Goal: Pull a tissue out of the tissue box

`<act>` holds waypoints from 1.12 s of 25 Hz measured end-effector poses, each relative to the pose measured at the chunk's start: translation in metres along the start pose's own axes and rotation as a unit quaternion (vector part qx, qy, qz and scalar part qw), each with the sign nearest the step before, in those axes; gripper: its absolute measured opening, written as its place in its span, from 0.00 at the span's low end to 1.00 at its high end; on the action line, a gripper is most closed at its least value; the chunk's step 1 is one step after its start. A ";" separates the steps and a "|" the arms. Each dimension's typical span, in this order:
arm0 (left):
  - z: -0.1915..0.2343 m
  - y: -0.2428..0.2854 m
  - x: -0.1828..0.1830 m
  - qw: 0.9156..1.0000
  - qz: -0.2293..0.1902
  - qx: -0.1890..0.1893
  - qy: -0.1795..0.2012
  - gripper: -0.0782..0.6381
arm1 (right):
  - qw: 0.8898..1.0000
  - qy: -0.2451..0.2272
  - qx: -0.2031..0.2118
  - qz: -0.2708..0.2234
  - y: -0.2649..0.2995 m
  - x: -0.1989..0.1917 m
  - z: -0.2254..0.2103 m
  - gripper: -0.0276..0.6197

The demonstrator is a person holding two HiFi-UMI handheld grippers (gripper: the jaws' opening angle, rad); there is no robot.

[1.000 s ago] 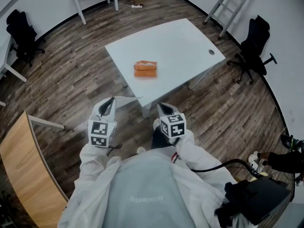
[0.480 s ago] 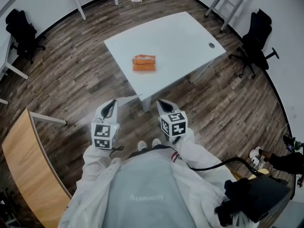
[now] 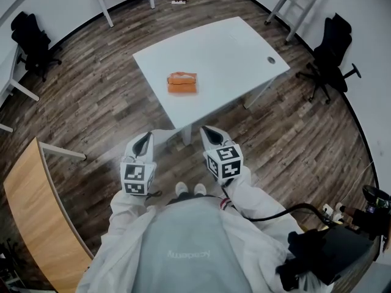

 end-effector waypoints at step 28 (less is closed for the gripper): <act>-0.028 0.004 0.005 1.000 -0.012 -0.003 -0.020 0.11 | 0.997 -0.024 0.022 -0.074 -0.037 0.016 -0.001 0.04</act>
Point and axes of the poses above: the fingertips, and each gripper's own axes: y forward along the fingers, z to its left, x out of its top, the point moved 4 cm from there along -y, backward along the fingers, and after that the axes turned 11 degrees about -z, right-handed, at the moved point
